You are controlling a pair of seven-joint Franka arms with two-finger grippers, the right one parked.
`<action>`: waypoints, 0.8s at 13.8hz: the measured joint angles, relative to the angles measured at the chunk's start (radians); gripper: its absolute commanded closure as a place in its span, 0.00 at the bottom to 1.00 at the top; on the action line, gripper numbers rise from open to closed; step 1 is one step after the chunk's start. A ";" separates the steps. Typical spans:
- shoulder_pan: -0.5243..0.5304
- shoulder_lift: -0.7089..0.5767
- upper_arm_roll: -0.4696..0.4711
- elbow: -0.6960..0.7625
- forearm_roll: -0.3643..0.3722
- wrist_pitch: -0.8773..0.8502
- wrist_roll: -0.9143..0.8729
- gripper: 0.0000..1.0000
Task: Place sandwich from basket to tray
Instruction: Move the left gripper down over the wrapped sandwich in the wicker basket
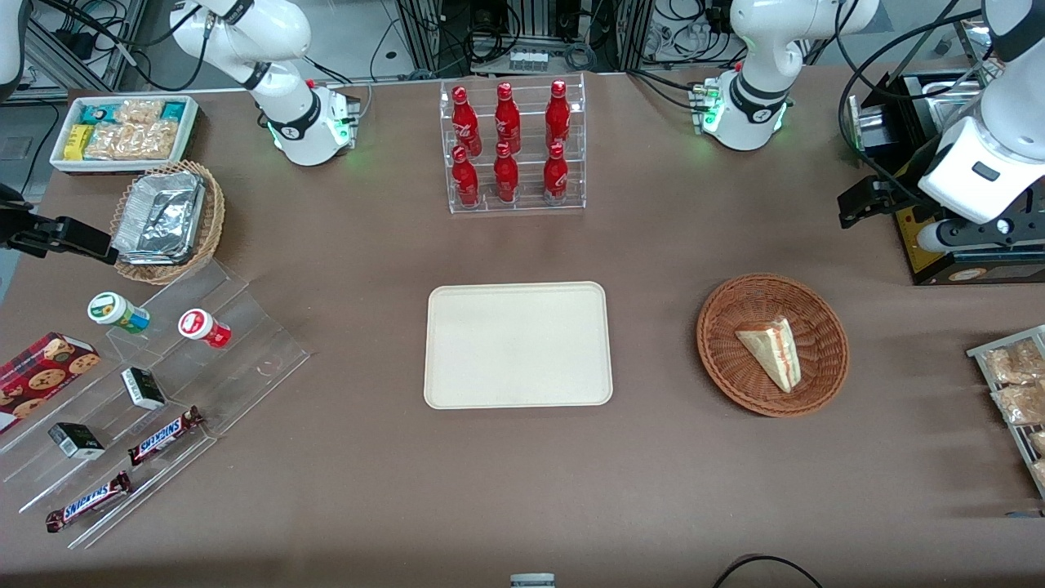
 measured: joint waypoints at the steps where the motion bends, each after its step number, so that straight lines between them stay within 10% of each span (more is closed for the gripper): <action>1: 0.000 0.000 0.000 0.008 0.000 -0.002 0.007 0.00; 11: -0.001 0.011 0.037 -0.350 0.016 0.386 -0.152 0.00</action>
